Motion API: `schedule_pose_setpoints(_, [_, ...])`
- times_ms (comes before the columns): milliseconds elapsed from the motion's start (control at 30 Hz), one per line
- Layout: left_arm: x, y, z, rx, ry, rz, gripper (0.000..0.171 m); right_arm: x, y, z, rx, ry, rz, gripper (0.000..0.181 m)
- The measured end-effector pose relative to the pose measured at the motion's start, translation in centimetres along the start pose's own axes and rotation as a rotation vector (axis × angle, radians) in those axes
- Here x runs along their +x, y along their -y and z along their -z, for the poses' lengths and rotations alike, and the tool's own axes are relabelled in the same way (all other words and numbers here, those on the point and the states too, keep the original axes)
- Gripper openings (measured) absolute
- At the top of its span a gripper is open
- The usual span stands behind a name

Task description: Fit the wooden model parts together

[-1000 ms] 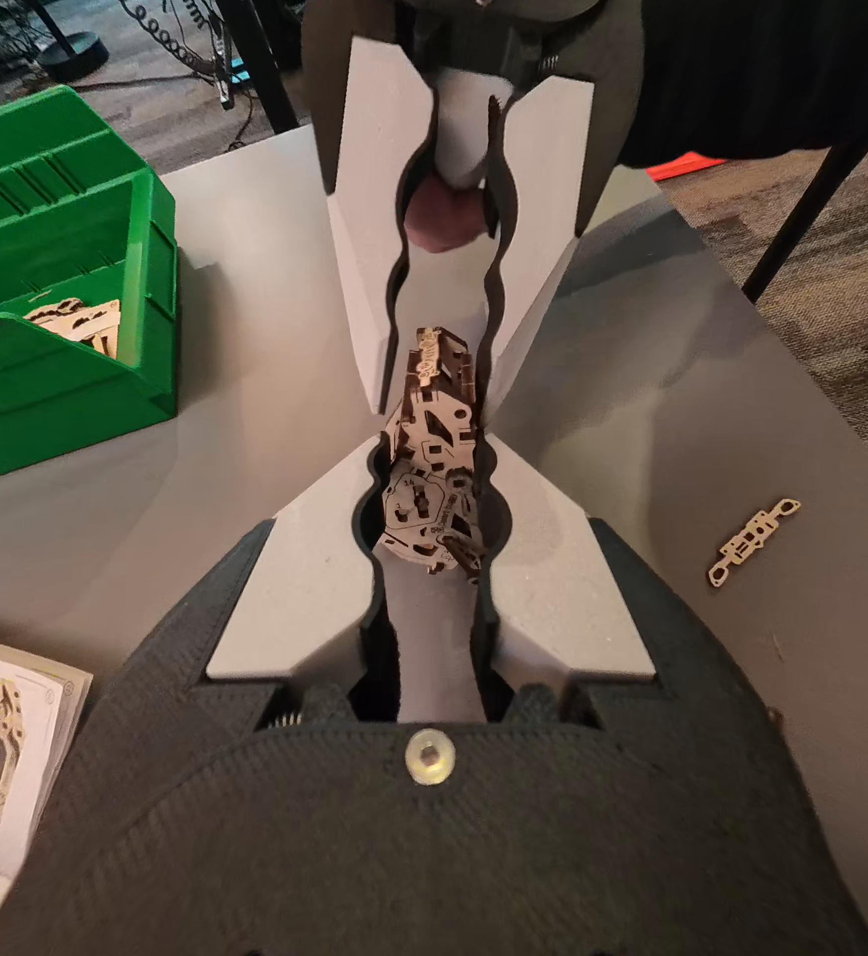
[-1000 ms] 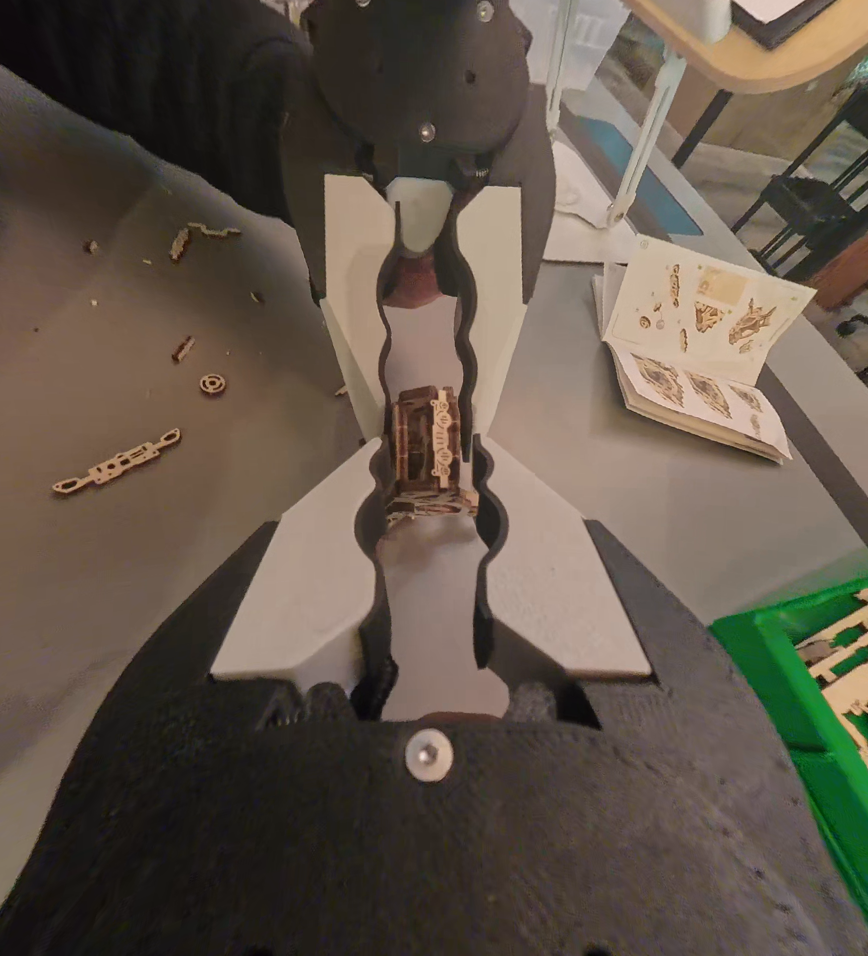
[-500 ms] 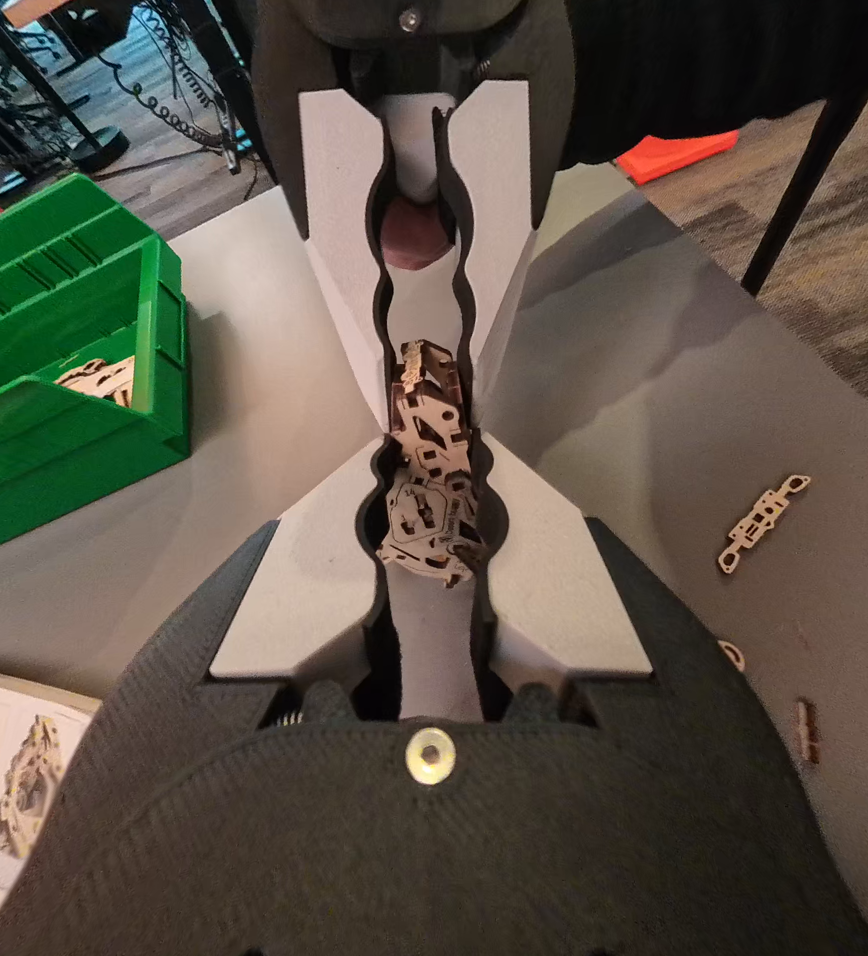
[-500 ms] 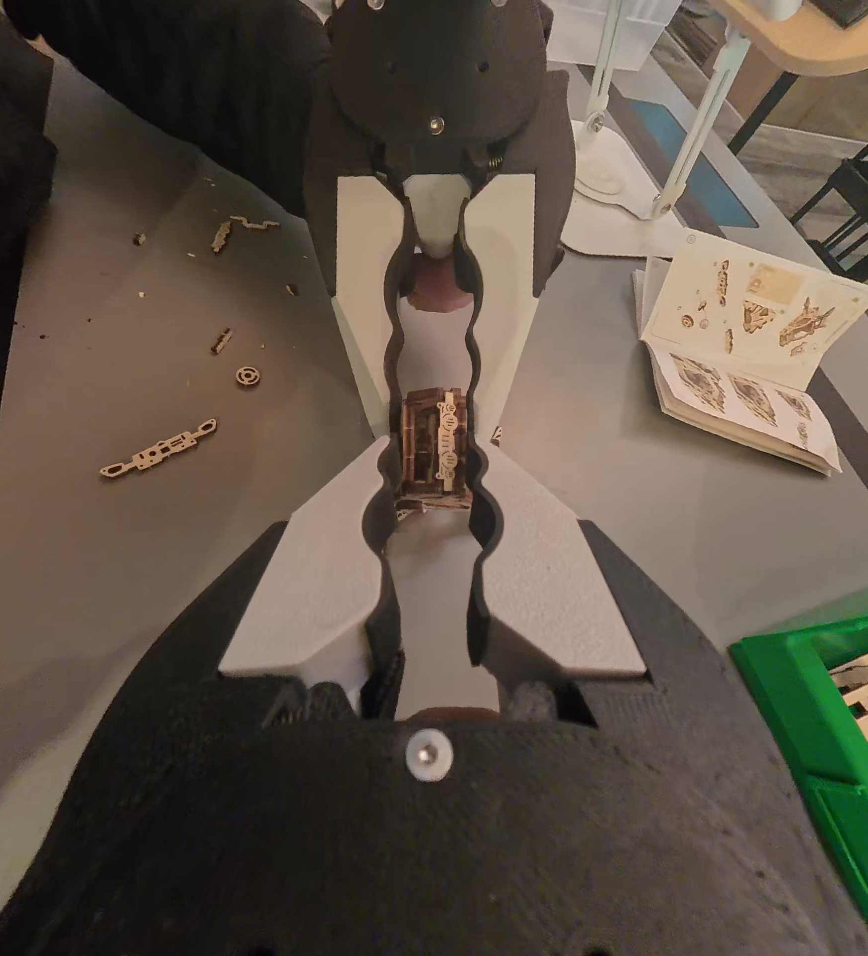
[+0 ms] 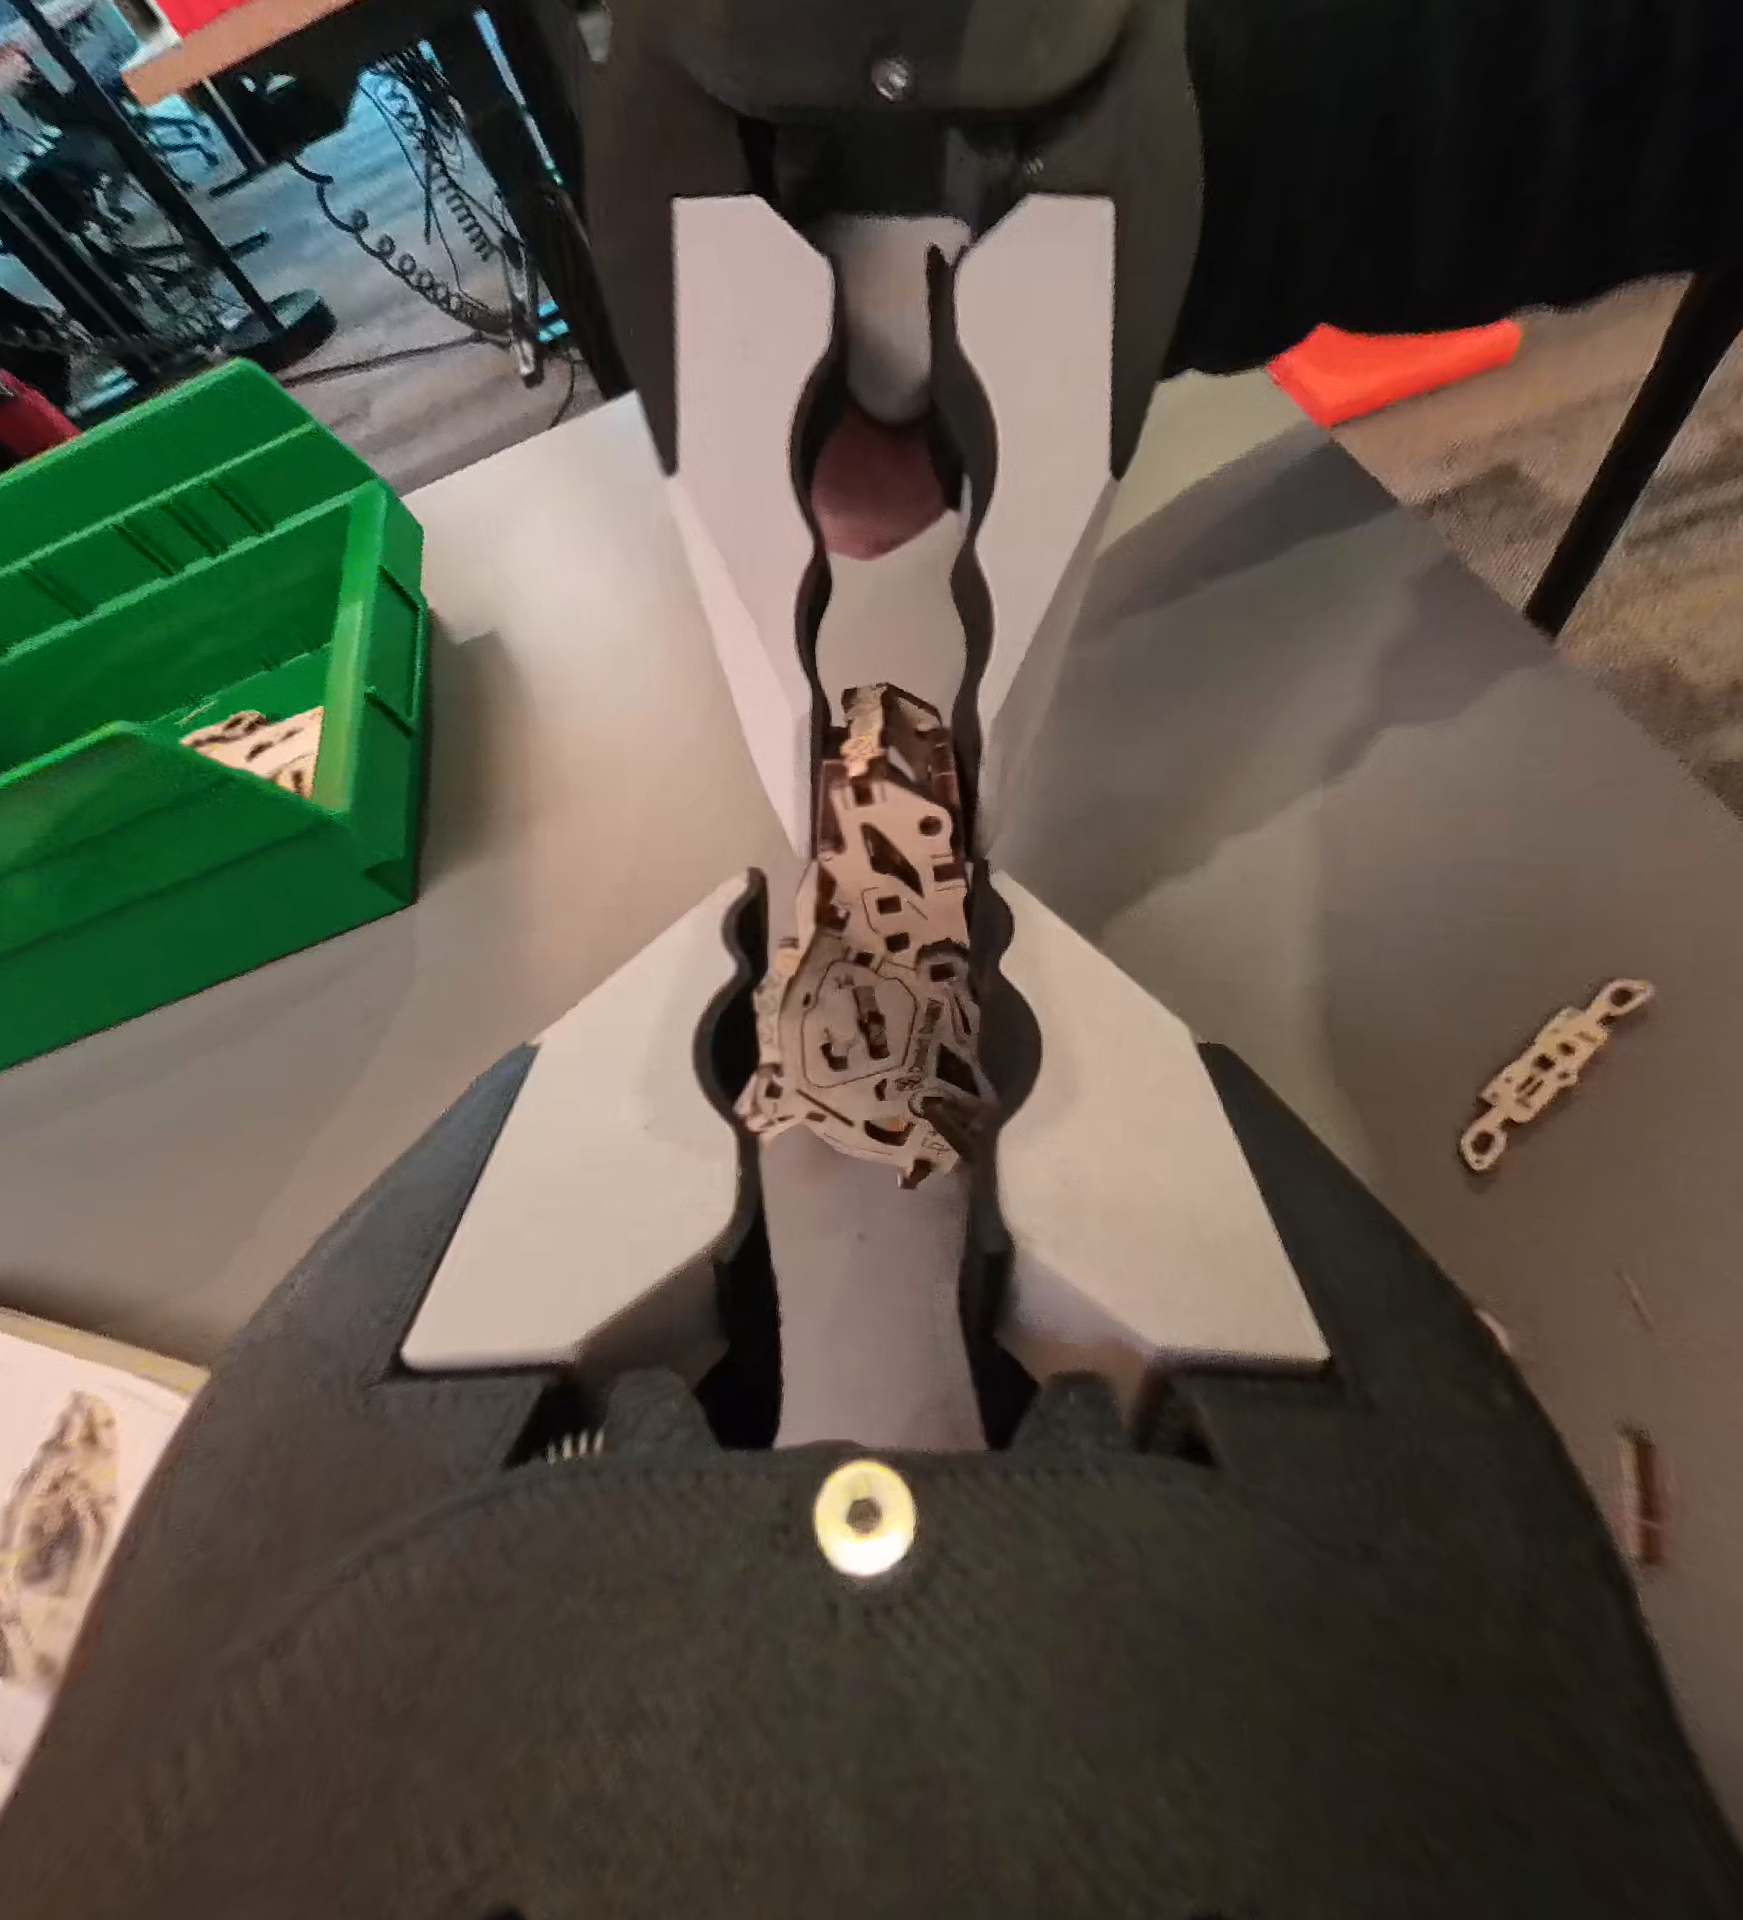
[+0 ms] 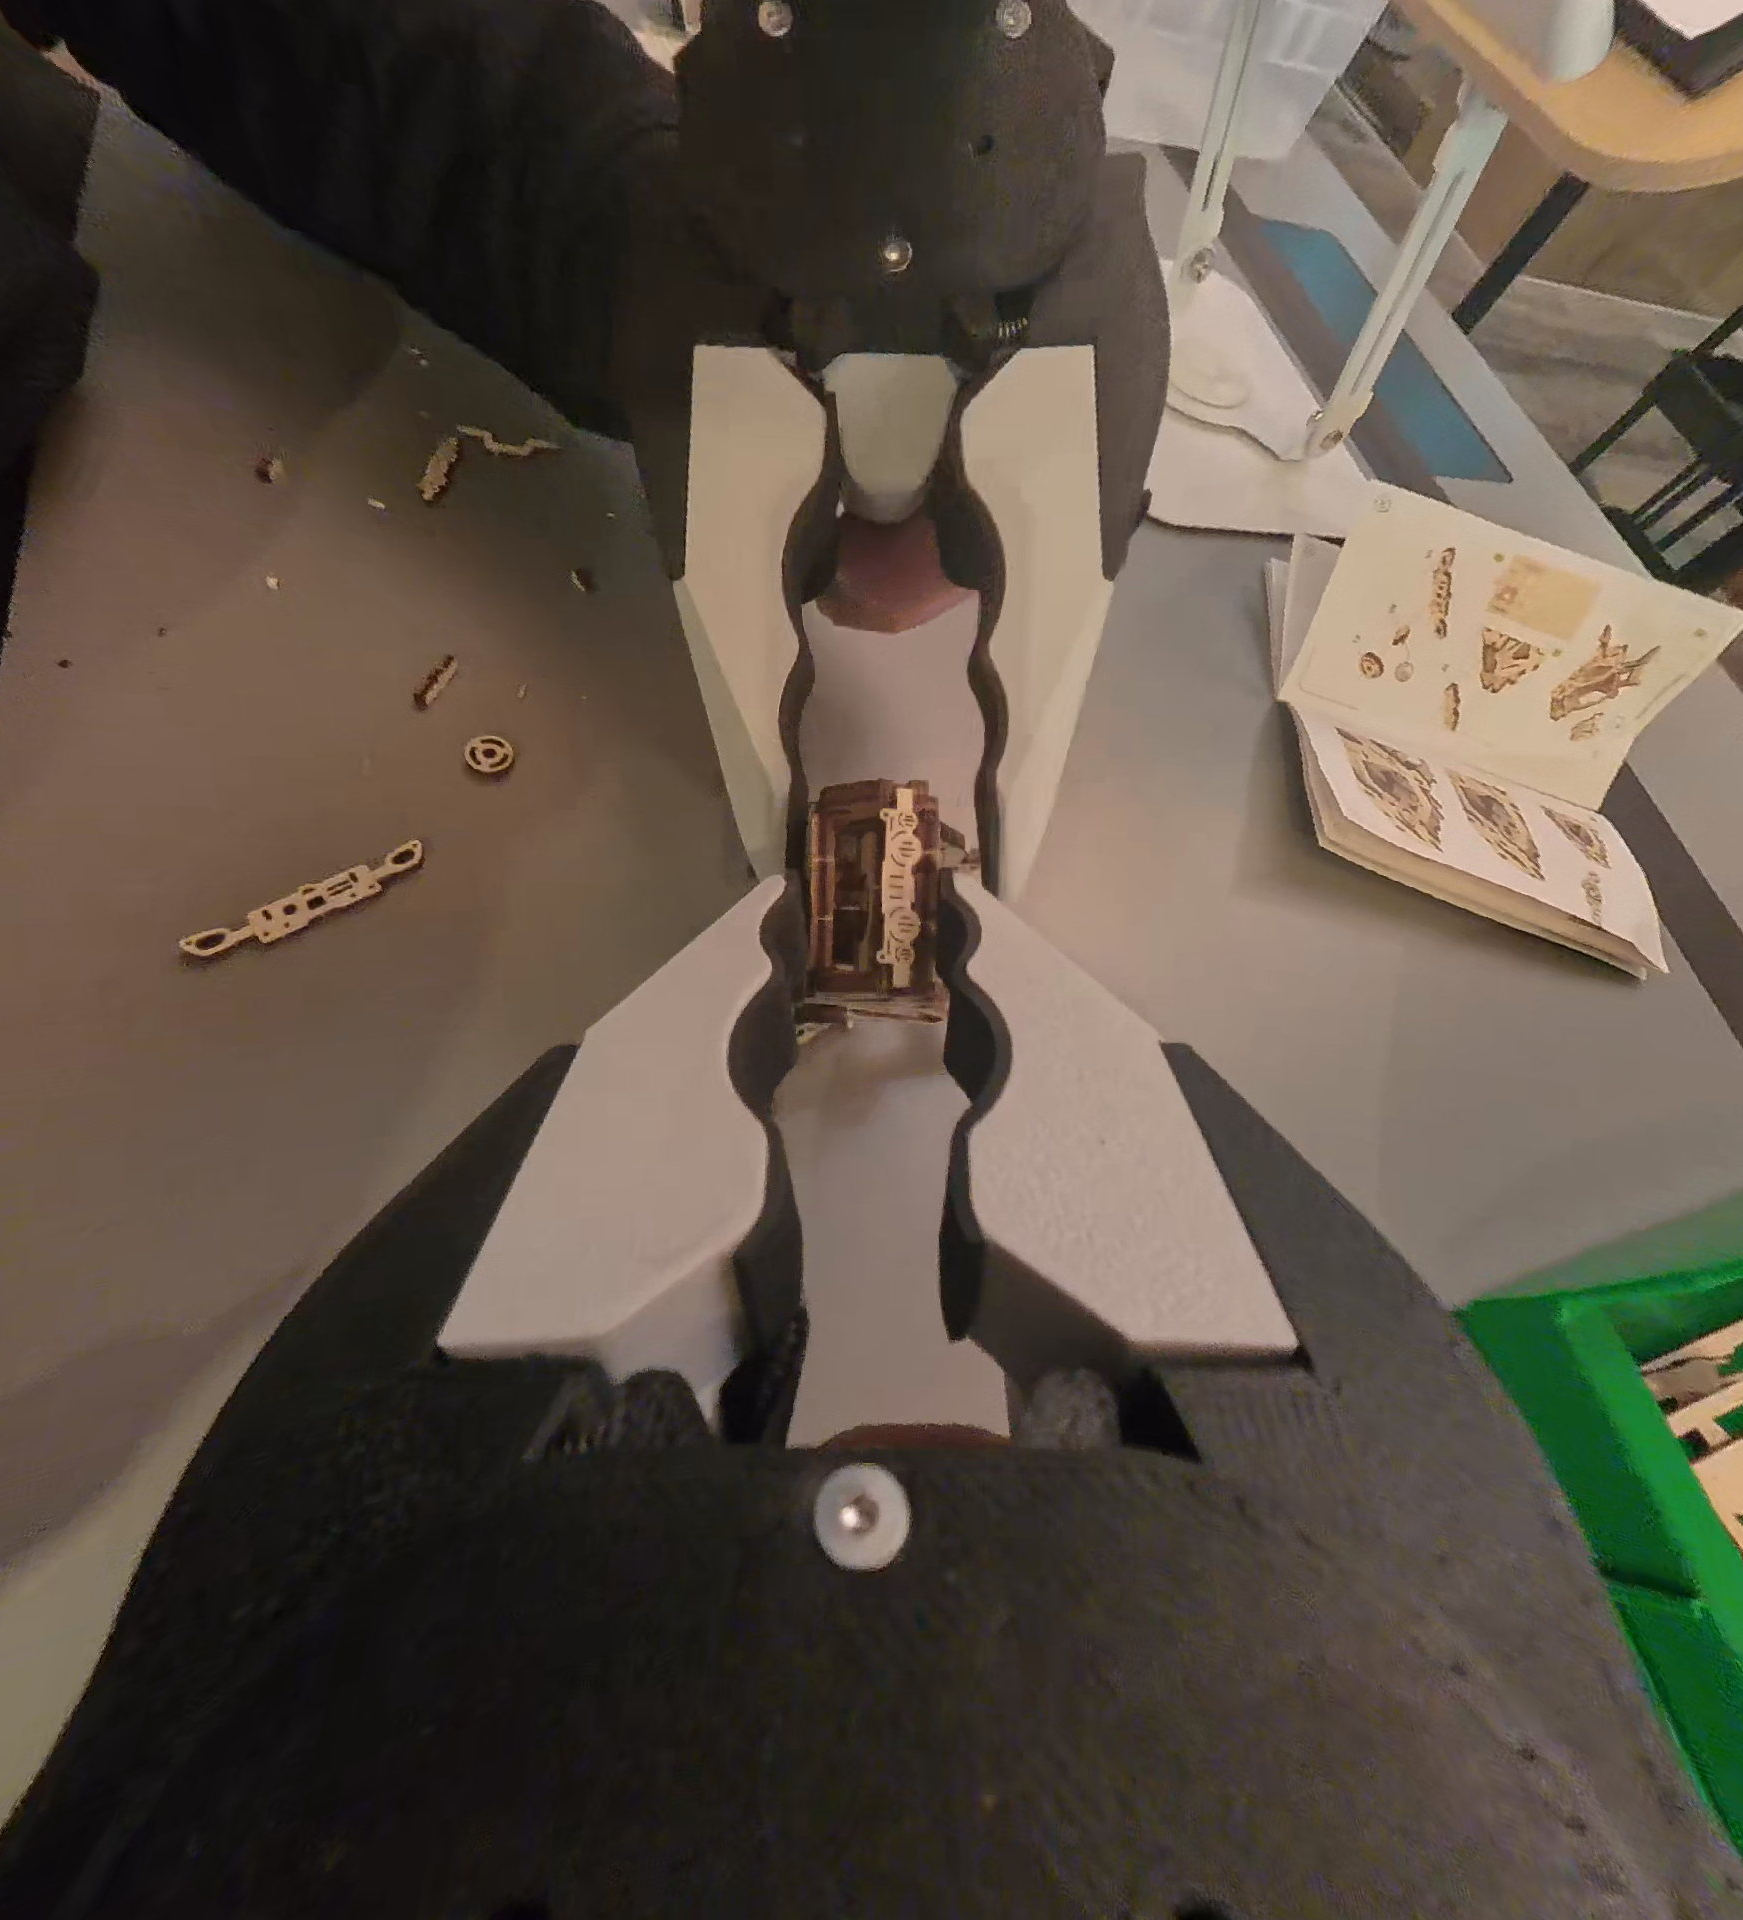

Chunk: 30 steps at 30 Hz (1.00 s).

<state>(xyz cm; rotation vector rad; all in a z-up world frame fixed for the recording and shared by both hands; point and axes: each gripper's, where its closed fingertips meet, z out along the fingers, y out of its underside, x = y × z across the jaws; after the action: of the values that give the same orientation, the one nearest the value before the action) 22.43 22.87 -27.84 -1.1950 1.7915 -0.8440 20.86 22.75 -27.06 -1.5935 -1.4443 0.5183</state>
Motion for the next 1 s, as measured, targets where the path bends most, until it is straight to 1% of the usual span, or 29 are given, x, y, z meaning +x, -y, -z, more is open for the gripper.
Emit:
schedule_pose_setpoints(33, [0.11, 0.11, 0.17, 0.012, -0.012, 0.023, 0.035, -0.03, 0.01, 0.01, 0.001, -0.001, 0.003, 0.021])
schedule_pose_setpoints(100, [0.03, 0.33, 0.41, 0.034, 0.0, 0.002, 0.034, 0.03, -0.02, 0.04, 0.008, 0.001, -0.001, 0.021])
schedule_pose_setpoints(167, [0.41, 0.52, 0.55, 0.047, -0.022, 0.005, 0.025, 0.05, -0.05, 0.12, 0.012, 0.007, -0.003, 0.021])
schedule_pose_setpoints(267, [0.47, 0.54, 0.56, 0.052, -0.02, 0.002, 0.024, -0.01, -0.06, 0.12, 0.016, 0.019, -0.009, 0.021])
schedule_pose_setpoints(367, [0.49, 0.63, 0.48, 0.042, 0.001, -0.036, 0.024, -0.02, -0.09, 0.24, 0.03, 0.028, -0.028, 0.021])
schedule_pose_setpoints(567, [0.65, 0.72, 0.27, -0.036, -0.018, -0.073, 0.023, -0.16, -0.17, 0.43, 0.001, 0.046, -0.028, 0.02])
schedule_pose_setpoints(733, [0.93, 0.82, 0.01, -0.053, -0.027, -0.098, 0.022, -0.41, -0.28, 0.64, -0.015, 0.068, -0.025, 0.019])
schedule_pose_setpoints(900, [0.75, 0.81, 0.01, -0.031, -0.036, -0.047, 0.022, -0.23, -0.33, 0.61, -0.018, 0.064, -0.023, 0.02])
schedule_pose_setpoints(1000, [0.45, 0.66, 0.04, -0.049, -0.025, -0.049, 0.023, 0.09, -0.36, 0.58, 0.013, 0.052, -0.046, 0.021])
